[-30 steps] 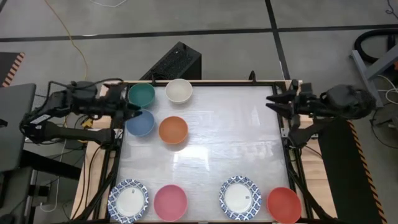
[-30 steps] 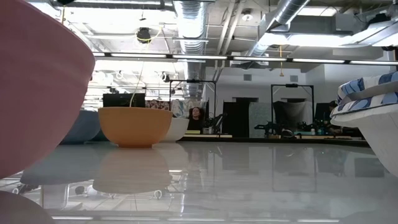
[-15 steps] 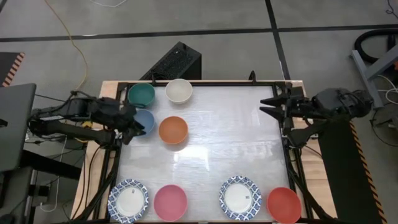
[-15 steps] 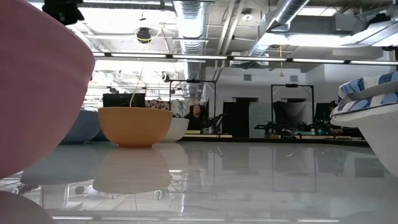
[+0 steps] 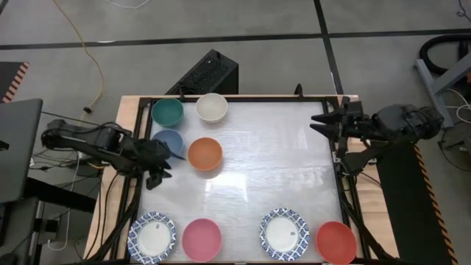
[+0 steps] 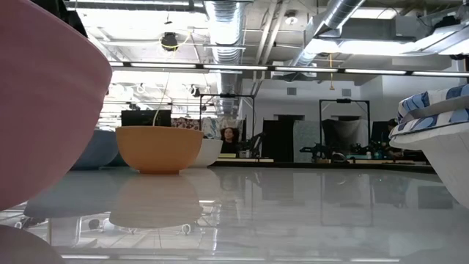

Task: Nest bowls inside each other
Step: Stack the left white paper bowl on top of the right white paper bowl

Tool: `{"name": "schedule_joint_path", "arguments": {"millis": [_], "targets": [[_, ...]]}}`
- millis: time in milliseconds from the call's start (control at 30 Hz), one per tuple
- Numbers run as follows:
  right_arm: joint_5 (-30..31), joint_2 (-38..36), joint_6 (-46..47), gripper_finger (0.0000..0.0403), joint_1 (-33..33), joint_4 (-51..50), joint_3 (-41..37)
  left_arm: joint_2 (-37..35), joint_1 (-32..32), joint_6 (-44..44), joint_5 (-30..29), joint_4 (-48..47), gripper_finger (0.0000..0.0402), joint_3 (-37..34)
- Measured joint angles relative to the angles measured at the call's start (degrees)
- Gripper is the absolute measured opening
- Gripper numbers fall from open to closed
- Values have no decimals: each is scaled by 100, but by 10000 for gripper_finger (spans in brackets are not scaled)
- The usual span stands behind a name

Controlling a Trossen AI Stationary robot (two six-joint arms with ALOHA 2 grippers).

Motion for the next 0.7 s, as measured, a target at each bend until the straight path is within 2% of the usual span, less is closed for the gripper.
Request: {"name": "schedule_joint_path", "arguments": {"millis": [300,533,700], "targets": [[-2,2,15,150,0,-6,0,570,-605,293,683,9,151,0],[-4,2,108,150,0,-7,0,862,-1111,408,817,24,153,0],[-13,2,314,150,7,-143,0,1001,-1381,442,806,25,177,2]]}}
